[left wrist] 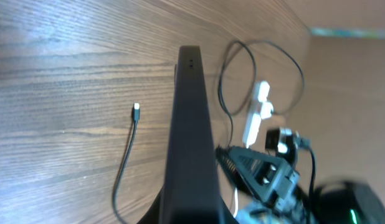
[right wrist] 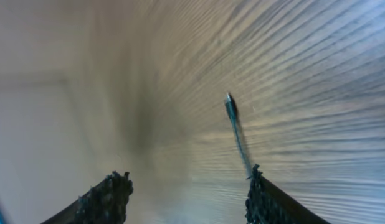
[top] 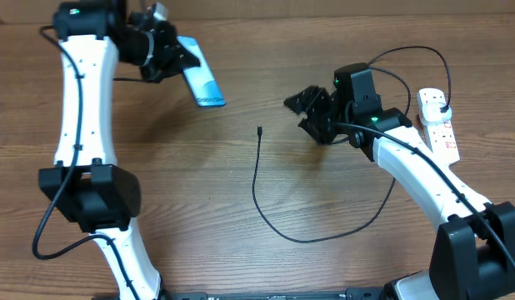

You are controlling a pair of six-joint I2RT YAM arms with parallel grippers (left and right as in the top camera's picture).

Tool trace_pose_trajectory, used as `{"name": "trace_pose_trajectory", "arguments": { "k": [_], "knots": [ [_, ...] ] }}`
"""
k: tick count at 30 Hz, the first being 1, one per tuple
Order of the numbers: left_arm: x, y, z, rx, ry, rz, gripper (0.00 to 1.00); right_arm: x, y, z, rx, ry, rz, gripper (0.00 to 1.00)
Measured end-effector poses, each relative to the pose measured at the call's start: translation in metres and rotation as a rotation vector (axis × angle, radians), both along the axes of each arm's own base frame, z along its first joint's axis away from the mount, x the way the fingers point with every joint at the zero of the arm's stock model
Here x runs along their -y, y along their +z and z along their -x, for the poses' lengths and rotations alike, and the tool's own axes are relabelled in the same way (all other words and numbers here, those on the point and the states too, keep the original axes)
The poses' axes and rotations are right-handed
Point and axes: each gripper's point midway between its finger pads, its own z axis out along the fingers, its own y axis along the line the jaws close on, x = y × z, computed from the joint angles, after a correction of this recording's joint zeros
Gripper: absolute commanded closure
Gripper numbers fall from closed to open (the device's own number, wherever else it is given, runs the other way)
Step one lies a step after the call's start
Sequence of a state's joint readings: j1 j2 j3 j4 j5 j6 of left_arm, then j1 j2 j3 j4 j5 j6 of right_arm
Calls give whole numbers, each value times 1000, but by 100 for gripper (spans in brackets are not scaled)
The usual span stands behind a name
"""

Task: Plug charger to phone and switch on socket
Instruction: 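Lower the right gripper onto the black cable's USB-C plug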

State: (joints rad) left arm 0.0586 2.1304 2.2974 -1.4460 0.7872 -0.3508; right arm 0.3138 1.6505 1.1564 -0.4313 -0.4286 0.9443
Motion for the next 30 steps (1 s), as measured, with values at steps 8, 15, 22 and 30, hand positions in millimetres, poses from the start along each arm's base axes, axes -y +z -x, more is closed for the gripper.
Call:
{"name": "trace_pose_trajectory", "arguments": {
  "k": [8,15,22,30],
  "knots": [
    [-8,13,24,51,-128,106,96,7,-25,39,-8,252,170,41],
    [1,20,24,100,-175,140,96,9,0,35,42,311,320,41],
    [23,22,6,210,-220,232,96,-13,13,3,140,341,366,41],
    [29,-17,3,90,-169,373,96,-41,-42,-8,111,400,395,46]
  ]
}}
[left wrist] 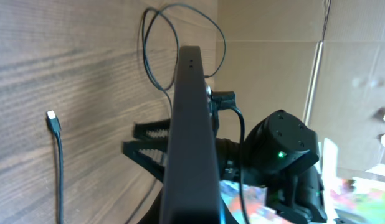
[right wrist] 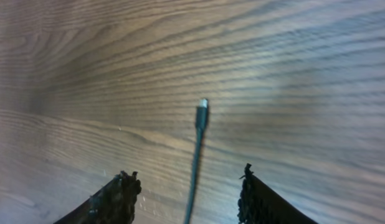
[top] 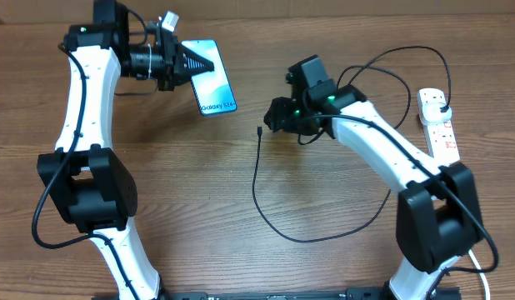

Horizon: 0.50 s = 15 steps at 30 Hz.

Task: Plug charger to phone and switch on socket
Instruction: 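Lower the right gripper onto the black cable's USB-C plug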

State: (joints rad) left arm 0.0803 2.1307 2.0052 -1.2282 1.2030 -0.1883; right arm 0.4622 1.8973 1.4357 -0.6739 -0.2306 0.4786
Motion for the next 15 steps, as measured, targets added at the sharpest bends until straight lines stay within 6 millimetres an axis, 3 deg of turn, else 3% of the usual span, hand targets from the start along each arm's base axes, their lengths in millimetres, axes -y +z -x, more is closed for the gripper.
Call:
{"name": "trace_pose_trajectory", "arguments": {
  "k": [5,11,15],
  "knots": [
    [-5,-14,4,-73,20,19,96,-16,-19,-1,-9,8,2,57],
    [-20,-13,1,-96,61,34,96,-19,-58,1,-87,-27,24,61],
    [-26,-13,-1,-96,76,38,96,-22,-70,-2,-98,-38,18,66]
  ]
}}
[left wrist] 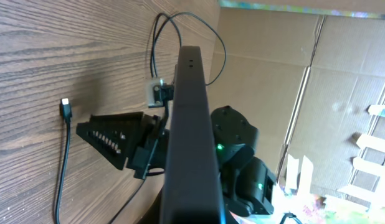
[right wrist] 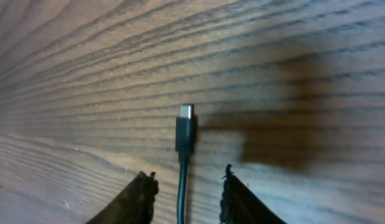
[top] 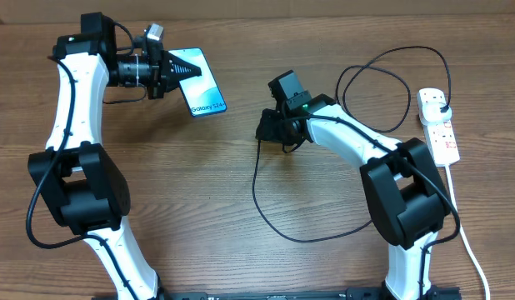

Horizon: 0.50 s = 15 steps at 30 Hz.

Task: Plug charger to phone and switch on socket
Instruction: 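Lower the right gripper onto the black cable's USB-C plug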

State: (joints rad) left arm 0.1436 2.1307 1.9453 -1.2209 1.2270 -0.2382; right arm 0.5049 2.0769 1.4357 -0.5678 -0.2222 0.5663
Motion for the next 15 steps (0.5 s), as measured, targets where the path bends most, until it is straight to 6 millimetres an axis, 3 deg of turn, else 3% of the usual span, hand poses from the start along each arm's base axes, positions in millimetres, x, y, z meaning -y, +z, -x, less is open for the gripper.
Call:
{"name": "trace_pose_trajectory", "arguments": {
  "k": [15],
  "knots": [
    [0,0,0,-4,2,1,96,-10,-10,-1,-30,-44,-71,72]
  ]
}}
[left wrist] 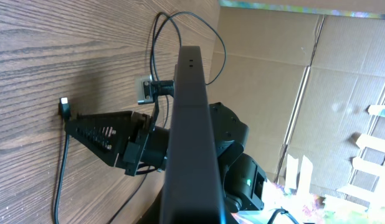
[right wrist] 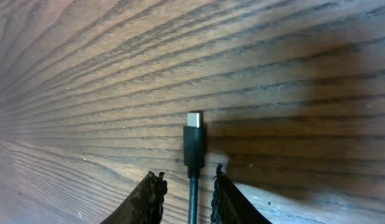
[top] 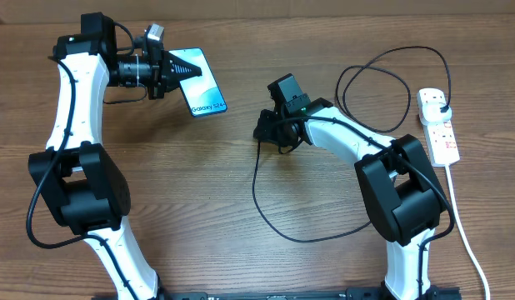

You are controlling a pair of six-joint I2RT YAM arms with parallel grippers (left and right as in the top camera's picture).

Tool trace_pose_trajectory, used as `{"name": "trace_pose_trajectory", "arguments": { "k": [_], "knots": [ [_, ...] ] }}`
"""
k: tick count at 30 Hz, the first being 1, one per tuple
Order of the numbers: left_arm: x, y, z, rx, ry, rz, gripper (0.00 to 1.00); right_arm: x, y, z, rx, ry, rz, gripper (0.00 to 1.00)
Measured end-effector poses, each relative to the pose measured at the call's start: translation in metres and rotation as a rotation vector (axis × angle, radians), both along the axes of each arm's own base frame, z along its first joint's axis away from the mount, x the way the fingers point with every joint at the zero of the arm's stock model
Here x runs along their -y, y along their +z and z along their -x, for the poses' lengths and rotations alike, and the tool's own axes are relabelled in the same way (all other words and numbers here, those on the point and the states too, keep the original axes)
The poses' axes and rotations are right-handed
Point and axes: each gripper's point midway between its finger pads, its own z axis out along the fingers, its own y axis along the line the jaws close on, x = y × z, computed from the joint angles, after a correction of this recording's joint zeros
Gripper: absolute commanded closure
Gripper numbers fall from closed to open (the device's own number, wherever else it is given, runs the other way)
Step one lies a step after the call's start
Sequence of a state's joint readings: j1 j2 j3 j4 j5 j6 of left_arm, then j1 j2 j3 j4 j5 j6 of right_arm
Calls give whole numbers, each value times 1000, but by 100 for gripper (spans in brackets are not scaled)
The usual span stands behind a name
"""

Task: Plug charger to phone and switch on socket
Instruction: 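Lower the right gripper onto the black cable's USB-C plug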

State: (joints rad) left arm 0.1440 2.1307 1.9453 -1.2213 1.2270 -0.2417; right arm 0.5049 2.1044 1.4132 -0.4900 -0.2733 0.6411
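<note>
My left gripper [top: 184, 68] is shut on the blue phone [top: 203, 87] and holds it off the table at the back left. In the left wrist view the phone [left wrist: 189, 137] shows edge-on, its port end pointing away from me. The black charger cable [top: 256, 192] loops over the table, and its plug [right wrist: 194, 140] lies flat on the wood. My right gripper [top: 262, 133] is low on the table with its fingertips [right wrist: 156, 186] on either side of the cable just behind the plug. A thin gap shows on each side. The white socket strip [top: 437, 125] lies at the far right.
The cable's other end runs in a loop [top: 382, 75] to the adapter [top: 441, 103] plugged into the strip. Cardboard walls [left wrist: 304, 74] stand beyond the table's far edge. The wooden table [top: 157, 208] is bare at the front left.
My right gripper's jaws have narrowed round the cable and sit a little closer behind the plug. The left arm and the phone have not moved.
First my left gripper held the phone tilted, while the right gripper stood open well to the right of the plug. Then the phone was turned back up and the right gripper was near the plug. Later its fingers straddled the cable, and now they are narrower.
</note>
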Motion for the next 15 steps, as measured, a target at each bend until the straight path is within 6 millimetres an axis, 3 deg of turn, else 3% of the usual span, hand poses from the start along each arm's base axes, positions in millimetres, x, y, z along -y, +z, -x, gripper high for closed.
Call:
{"name": "trace_pose_trajectory", "arguments": {
  "k": [11,14,15],
  "knots": [
    [0,0,0,-1,0,0,96,-9,-9,5,-51,2,-51,76],
    [0,0,0,-1,0,0,96,-10,-11,6,-65,-4,-60,84],
    [0,0,0,-1,0,0,96,-11,-12,7,-70,-3,-62,93]
  ]
}}
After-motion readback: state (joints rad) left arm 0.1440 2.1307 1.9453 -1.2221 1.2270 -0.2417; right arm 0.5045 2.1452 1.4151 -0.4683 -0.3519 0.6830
